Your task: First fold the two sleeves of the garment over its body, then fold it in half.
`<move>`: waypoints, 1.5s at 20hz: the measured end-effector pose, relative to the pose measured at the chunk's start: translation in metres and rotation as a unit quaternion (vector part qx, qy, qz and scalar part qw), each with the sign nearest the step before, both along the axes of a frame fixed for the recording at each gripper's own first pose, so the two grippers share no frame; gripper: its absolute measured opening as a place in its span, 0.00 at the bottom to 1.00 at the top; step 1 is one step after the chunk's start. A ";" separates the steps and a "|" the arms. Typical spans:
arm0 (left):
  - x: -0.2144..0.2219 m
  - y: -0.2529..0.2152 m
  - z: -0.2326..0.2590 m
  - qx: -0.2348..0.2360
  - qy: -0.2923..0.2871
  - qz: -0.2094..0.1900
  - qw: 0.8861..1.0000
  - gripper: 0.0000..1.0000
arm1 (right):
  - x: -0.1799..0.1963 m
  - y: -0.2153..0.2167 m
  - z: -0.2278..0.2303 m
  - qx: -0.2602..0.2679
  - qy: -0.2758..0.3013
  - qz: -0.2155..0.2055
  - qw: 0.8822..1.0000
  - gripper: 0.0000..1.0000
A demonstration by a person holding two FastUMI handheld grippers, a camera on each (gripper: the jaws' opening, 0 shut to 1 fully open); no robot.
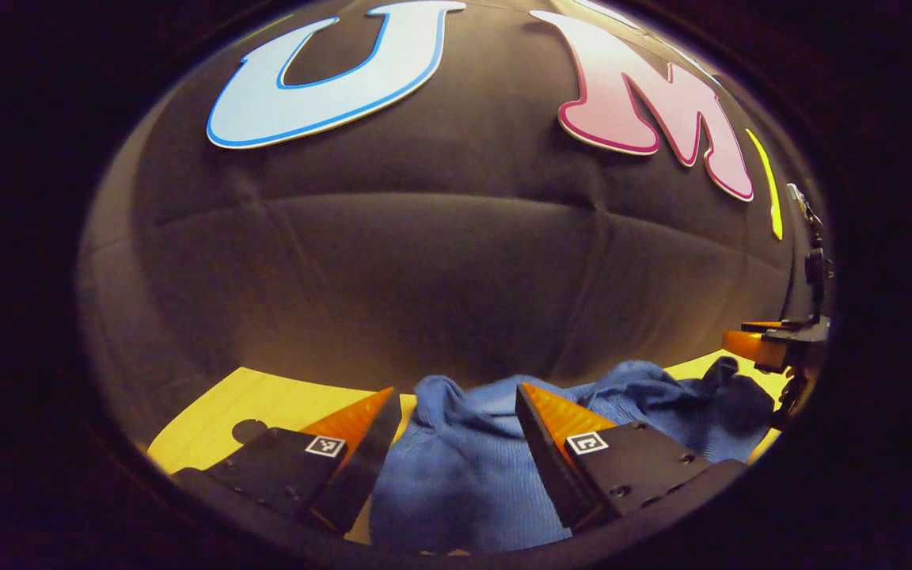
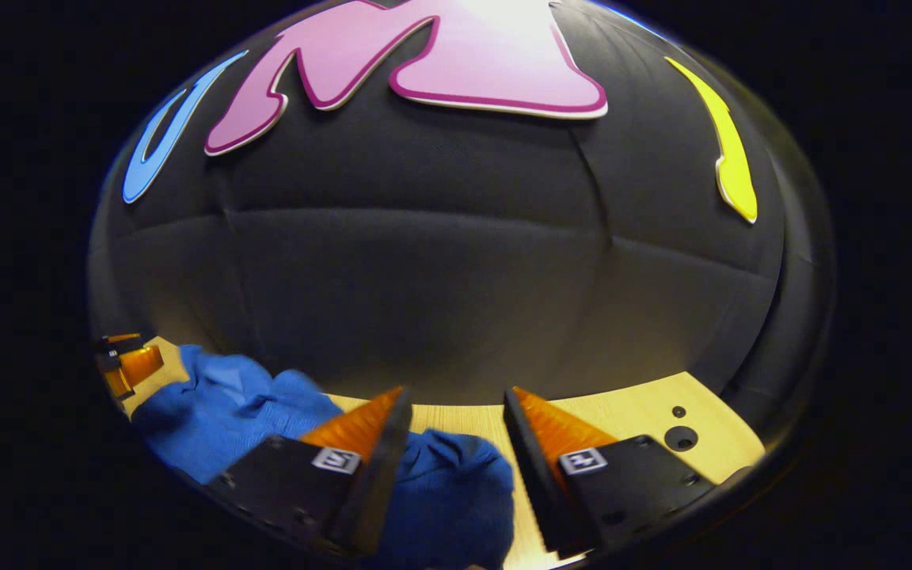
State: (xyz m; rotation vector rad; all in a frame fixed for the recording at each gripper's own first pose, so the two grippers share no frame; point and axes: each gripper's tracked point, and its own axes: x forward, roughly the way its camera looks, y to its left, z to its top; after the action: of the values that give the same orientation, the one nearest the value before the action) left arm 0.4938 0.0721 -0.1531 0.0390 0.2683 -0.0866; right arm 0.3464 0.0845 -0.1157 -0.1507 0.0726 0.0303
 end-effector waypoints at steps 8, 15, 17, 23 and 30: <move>-0.175 -0.028 0.091 -0.070 -0.126 0.000 0.990 0.84 | -0.143 0.008 0.089 0.034 -0.168 0.044 0.984 0.99; -0.366 -0.032 0.142 -0.029 -0.219 -0.005 0.975 0.82 | -0.306 -0.011 0.152 0.020 -0.244 0.064 0.967 0.97; -0.416 -0.031 0.153 -0.032 -0.224 0.002 0.974 0.81 | -0.354 -0.015 0.168 -0.014 -0.254 0.066 0.965 0.99; -0.533 -0.021 0.200 0.003 -0.246 0.005 0.969 0.81 | -0.464 0.009 0.180 -0.008 -0.208 0.096 0.974 0.98; -0.573 -0.020 0.217 0.004 -0.242 -0.023 0.970 0.81 | -0.529 0.047 0.170 0.034 -0.171 0.106 0.979 0.96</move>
State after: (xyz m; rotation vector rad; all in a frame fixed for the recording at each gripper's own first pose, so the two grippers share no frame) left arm -0.0793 0.0526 0.0634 0.0731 -0.2201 -0.1193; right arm -0.1831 0.1313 0.0540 -0.0927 -0.2884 0.2198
